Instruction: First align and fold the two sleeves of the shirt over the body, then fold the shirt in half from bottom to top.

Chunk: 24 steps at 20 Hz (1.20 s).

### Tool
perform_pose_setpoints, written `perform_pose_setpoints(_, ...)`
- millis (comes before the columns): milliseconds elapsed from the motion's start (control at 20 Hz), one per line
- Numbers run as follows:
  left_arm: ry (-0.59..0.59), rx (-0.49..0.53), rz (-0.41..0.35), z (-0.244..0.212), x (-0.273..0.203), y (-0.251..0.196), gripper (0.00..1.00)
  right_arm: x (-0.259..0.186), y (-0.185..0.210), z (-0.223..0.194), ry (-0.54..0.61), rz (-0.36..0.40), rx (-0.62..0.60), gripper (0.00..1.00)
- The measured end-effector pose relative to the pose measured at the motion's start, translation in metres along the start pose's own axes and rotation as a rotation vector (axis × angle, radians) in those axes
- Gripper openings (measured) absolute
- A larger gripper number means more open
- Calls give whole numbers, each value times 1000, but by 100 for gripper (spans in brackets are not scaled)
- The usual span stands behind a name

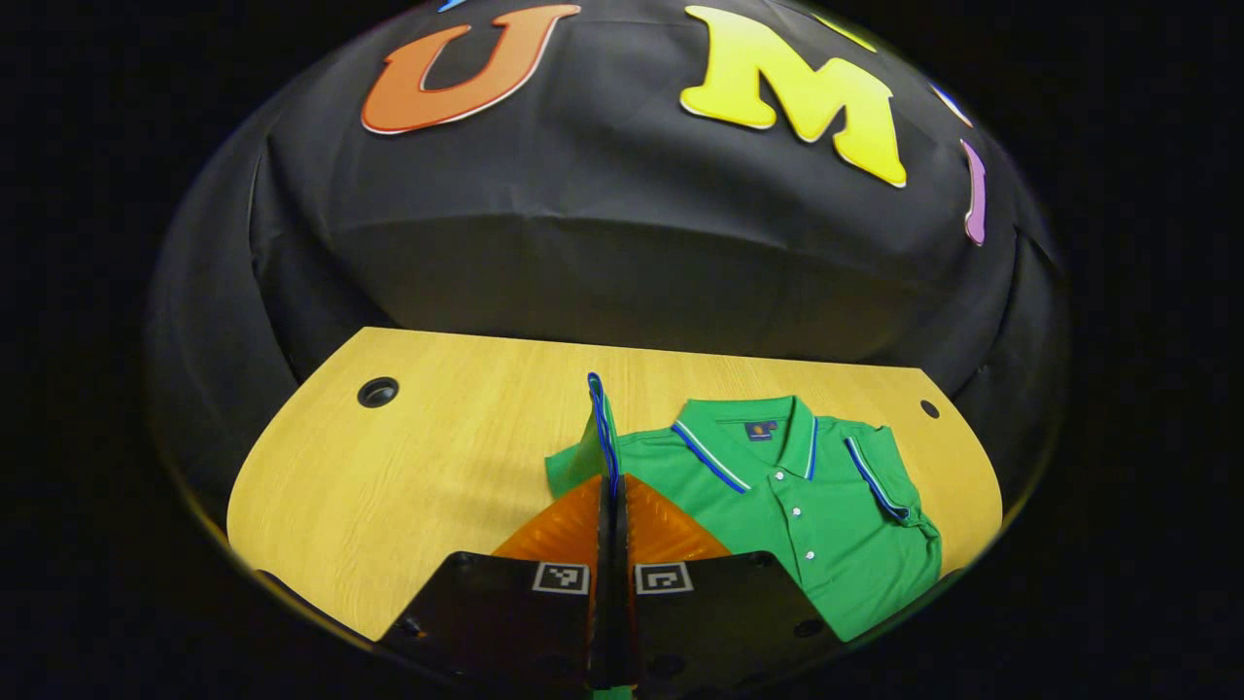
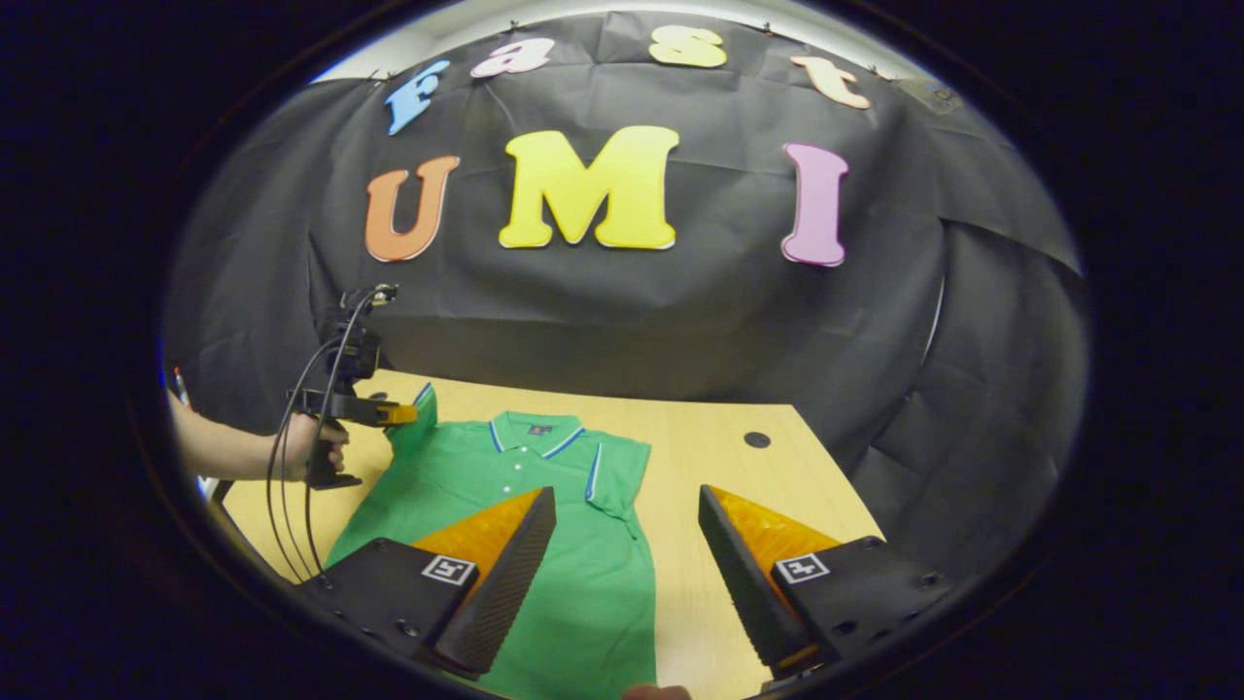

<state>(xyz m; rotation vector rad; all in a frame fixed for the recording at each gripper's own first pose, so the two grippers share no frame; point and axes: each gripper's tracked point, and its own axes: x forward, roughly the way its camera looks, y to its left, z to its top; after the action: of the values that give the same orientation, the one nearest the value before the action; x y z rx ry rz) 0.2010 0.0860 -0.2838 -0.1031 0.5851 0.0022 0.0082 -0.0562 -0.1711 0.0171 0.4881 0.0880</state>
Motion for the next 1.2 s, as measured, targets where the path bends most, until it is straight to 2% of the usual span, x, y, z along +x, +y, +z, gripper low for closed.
perform_pose_setpoints(50,8,10,-13,-2,3,-11,4,-2,-6,-3,2,-12,7,93)
perform_pose_setpoints(100,13,21,-29,-4,8,-22,5,-5,-13,-5,4,-25,11,96)
perform_pose_setpoints(300,35,93,-46,-13,19,-47,12,-9,-26,-5,-6,-44,21,95)
perform_pose_setpoints(350,38,98,-60,-13,16,-54,34,-8,-27,-6,-3,-43,27,95)
perform_pose_setpoints(500,13,128,-38,-7,1,-55,100,-3,-26,-6,6,-25,27,95)
perform_pose_setpoints(700,-33,120,-11,5,-39,-49,100,4,-13,-1,0,33,14,94)
perform_pose_setpoints(950,-86,106,-2,11,-113,-41,100,22,12,-3,28,142,-8,95)
perform_pose_setpoints(1200,-110,149,14,-10,-188,-25,100,32,31,-13,58,224,-40,95)
